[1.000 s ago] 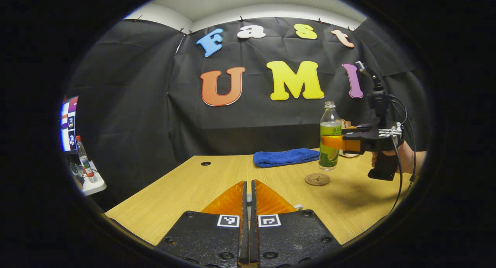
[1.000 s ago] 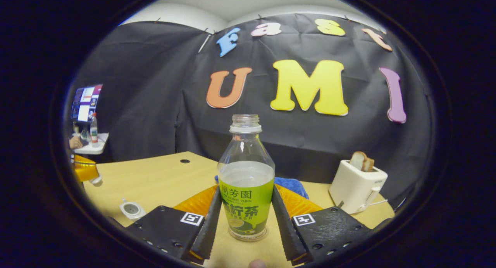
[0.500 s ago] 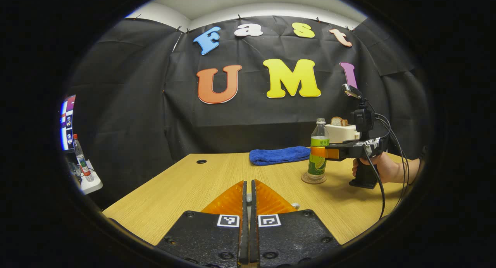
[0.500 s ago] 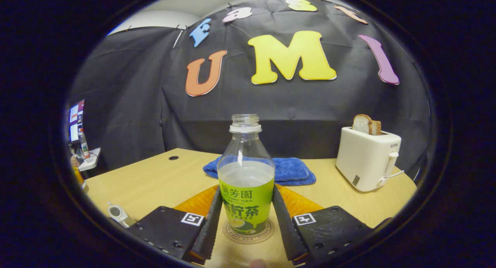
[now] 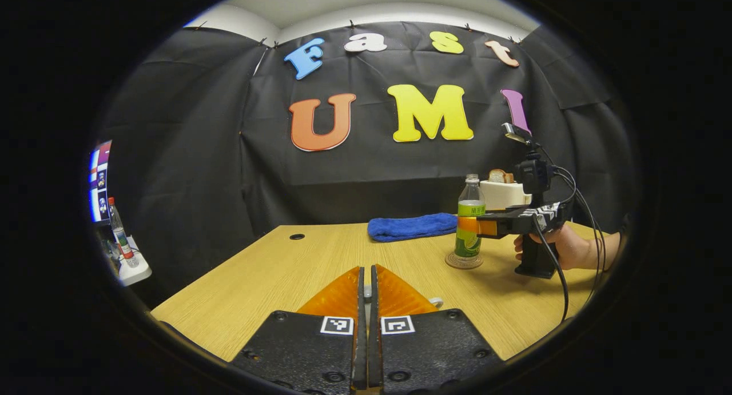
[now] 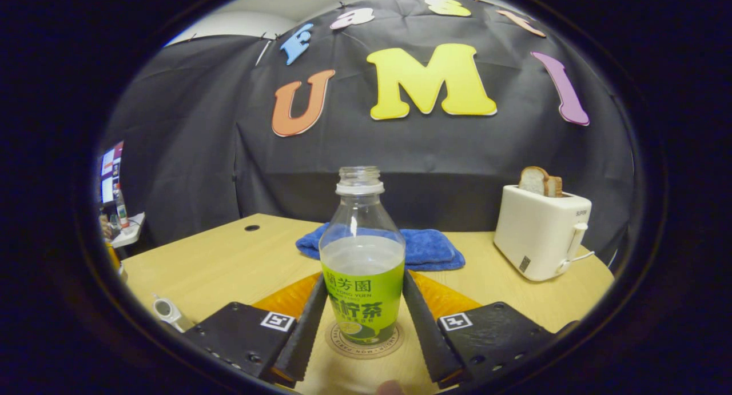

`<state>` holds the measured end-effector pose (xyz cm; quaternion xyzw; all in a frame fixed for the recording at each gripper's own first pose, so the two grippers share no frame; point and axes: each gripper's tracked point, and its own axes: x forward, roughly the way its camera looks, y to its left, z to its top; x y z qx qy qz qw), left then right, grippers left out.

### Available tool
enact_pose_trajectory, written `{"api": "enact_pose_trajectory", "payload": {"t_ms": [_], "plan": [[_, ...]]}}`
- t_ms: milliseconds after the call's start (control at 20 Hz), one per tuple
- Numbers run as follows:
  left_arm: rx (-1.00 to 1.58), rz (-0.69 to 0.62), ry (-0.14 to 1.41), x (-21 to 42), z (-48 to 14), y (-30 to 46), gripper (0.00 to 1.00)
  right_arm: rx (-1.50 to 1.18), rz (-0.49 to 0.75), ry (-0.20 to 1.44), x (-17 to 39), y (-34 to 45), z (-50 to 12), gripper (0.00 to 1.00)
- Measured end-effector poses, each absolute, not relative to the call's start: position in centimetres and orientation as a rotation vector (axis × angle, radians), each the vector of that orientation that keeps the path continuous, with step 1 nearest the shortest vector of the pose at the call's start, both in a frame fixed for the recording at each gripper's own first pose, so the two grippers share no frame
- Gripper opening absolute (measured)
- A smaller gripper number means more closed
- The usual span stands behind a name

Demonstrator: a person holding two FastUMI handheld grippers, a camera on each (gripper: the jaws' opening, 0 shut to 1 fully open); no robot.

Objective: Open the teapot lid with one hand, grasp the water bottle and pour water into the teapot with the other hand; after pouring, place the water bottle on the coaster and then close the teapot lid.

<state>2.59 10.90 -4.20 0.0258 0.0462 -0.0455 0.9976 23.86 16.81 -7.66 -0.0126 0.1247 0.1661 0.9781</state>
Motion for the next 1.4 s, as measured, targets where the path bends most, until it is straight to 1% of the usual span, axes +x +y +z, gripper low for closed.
{"api": "enact_pose_trajectory", "payload": {"t_ms": [50,100,250,350,400,550,700,850,1050,1150,1400], "plan": [[0.046,-0.09,0.095,2.7,-4.4,10.8,0.04,-0.022,0.343,0.258,23.5,17.1,-7.8,0.89],[0.04,-0.091,0.099,2.8,-4.8,10.7,0.04,-0.016,0.346,0.257,23.0,17.0,-7.5,0.98],[0.033,-0.094,0.095,3.4,-5.1,9.9,0.04,-0.012,0.323,0.233,21.4,15.5,-6.4,0.98],[0.032,-0.109,0.081,4.0,-5.2,8.9,0.04,-0.05,0.293,0.184,19.5,14.0,-5.2,0.98],[0.036,-0.119,0.077,4.3,-5.4,8.3,0.04,-0.068,0.288,0.166,18.2,13.4,-4.6,0.96],[0.054,-0.138,0.084,5.6,-5.8,7.5,0.04,-0.076,0.294,0.118,14.5,11.6,-3.6,0.98],[0.061,-0.144,0.103,6.3,-6.5,7.1,0.04,-0.058,0.284,0.105,12.2,9.7,-3.3,0.96],[0.067,-0.145,0.123,6.7,-7.2,6.8,0.04,-0.066,0.26,0.112,11.1,8.5,-4.0,0.95],[0.068,-0.143,0.136,6.8,-7.8,6.8,0.04,-0.063,0.258,0.116,10.5,8.2,-4.6,0.97],[0.066,-0.135,0.146,6.8,-8.2,7.1,0.04,-0.062,0.259,0.113,10.4,8.2,-4.5,0.96],[0.032,-0.129,0.175,7.0,-9.3,7.1,0.04,-0.063,0.268,0.104,10.1,8.7,-4.2,0.96]]}}
